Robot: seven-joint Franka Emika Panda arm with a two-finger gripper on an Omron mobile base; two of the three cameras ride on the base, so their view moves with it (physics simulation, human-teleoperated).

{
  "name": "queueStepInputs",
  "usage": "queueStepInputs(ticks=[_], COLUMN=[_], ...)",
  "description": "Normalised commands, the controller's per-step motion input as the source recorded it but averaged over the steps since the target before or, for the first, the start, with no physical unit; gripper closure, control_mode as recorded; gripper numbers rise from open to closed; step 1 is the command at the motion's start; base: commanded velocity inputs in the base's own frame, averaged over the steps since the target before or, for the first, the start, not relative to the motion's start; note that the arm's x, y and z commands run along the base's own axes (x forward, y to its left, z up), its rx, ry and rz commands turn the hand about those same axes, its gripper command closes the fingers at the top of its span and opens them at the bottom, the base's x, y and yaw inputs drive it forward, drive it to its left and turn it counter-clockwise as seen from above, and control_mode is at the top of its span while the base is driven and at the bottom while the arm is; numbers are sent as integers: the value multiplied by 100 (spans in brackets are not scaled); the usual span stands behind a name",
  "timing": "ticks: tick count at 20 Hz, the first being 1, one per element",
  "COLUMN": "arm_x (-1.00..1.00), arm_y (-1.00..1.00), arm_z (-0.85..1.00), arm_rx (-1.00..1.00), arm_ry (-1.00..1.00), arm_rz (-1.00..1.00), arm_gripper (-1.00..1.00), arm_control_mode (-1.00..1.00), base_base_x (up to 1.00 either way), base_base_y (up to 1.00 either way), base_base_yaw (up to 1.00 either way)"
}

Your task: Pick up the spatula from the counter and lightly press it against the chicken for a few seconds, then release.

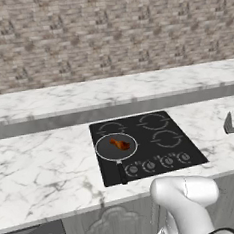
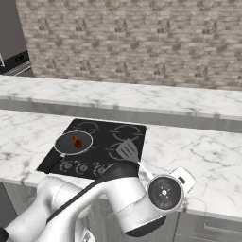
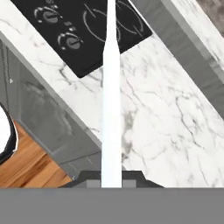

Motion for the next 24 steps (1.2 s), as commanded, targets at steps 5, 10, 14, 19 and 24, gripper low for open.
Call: queueStepInputs(ticks=[5, 10, 14, 19, 24], arm_x=[-9, 1, 0, 0, 0], arm_y=[34, 31, 27, 27, 35], arm_z=[16, 23, 44, 34, 14], arm_rx=[-19, -9, -6, -2, -6], arm_ry=[0, 9, 16, 9, 0], arm_rz=[8, 1, 1, 5, 4], arm_gripper=[100, 100, 100, 100, 100], arm_control_mode=[-100, -100, -100, -100, -100], base_base_x=[0, 0, 0, 0, 0], base_base_y=[0, 0, 0, 0, 0], base_base_yaw=[0, 0, 0, 0, 0])
